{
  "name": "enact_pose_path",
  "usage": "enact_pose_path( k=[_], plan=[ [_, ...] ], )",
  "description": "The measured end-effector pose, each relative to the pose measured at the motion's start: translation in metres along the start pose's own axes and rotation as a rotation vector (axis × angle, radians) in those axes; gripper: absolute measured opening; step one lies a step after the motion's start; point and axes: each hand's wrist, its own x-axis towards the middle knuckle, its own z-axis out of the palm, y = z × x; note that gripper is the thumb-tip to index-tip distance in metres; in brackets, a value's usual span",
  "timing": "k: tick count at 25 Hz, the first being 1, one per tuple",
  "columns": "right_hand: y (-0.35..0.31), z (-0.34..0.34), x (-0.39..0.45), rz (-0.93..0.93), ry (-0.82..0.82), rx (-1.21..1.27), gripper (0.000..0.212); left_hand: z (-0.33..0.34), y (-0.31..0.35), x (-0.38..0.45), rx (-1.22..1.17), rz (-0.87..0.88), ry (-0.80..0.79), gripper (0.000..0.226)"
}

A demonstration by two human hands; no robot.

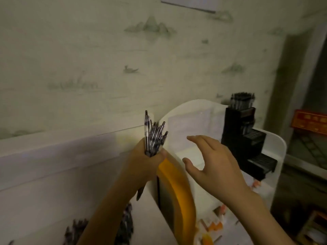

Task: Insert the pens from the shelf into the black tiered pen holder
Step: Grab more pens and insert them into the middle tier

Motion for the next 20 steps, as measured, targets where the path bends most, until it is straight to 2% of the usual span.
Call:
enact_pose_path(
  k=[6, 10, 16, 20],
  plan=[
    [0.148, -0.083, -0.048, 0.183, -0.005, -0.083, 0.058, 0.176, 0.033, 0.016, -0.098, -0.012, -0.139, 0.017],
    [0.228, -0.115, -0.067, 0.268, -0.021, -0.149, 0.060, 0.270, 0.056, 0.027, -0.153, -0.028, -0.260, 0.015],
    [0.329, -0.117, -0.065, 0.357, -0.034, -0.158, 0.060, 0.370, 0.075, 0.066, -0.144, -0.028, -0.365, 0.023],
    [0.388, -0.097, -0.031, 0.323, -0.034, -0.135, 0.058, 0.419, 0.070, 0.118, -0.153, -0.039, -0.363, 0.024]
  ],
)
